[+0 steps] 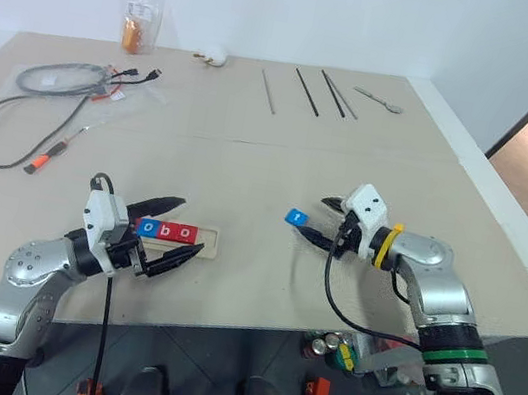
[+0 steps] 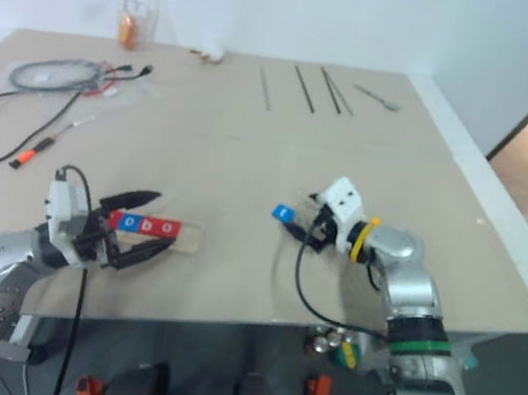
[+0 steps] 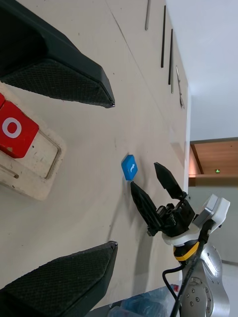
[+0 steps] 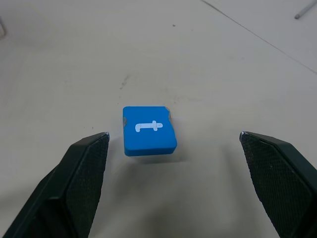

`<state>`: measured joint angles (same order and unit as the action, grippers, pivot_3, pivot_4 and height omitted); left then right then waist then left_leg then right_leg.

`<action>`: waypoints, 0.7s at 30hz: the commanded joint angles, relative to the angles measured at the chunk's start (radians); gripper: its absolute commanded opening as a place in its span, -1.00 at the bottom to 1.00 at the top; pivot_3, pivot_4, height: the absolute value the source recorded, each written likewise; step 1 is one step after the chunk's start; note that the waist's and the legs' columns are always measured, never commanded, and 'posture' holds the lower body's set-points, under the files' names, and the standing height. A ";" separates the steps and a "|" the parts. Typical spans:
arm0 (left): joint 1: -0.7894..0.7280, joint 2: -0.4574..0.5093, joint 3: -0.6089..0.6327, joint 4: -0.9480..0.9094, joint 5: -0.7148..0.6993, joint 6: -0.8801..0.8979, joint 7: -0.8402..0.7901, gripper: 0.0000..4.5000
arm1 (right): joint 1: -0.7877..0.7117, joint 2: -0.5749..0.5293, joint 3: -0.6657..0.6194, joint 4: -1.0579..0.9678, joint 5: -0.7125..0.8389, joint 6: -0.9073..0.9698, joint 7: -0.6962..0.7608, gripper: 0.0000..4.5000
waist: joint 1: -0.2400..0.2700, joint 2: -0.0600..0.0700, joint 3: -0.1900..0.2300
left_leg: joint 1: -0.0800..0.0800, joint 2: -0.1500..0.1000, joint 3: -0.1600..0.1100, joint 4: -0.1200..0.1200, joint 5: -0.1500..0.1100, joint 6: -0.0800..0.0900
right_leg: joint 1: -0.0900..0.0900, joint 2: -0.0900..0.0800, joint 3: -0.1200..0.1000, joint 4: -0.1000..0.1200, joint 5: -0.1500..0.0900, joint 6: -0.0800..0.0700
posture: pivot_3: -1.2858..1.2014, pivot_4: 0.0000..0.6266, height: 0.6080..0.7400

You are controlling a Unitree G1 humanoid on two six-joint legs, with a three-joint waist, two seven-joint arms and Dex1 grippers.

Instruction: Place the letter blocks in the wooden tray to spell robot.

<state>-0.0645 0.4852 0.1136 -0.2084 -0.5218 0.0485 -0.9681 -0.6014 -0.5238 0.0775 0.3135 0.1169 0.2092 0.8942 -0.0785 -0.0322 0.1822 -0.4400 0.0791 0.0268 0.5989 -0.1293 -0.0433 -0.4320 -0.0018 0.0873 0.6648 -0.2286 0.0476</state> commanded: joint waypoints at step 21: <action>0.002 0.002 0.013 -0.009 -0.001 -0.025 0.004 1.00 | -0.083 0.066 0.014 0.156 0.028 -0.043 0.084 0.94 | 0.000 0.000 0.000 | -0.001 0.000 0.000 0.000 0.000 0.000 | -0.001 0.000 0.000 0.000 0.000 0.000 | 0.03 -0.52 1.00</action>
<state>-0.0640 0.4852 0.1133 -0.1992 -0.5199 0.0426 -0.9674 -0.6519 -0.4601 0.0993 0.4772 0.1350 0.1820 0.9643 -0.0787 -0.0322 0.1822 -0.4405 0.0792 0.0267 0.5989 -0.1292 -0.0433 -0.4326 -0.0014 0.0871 0.6651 -0.2284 0.0476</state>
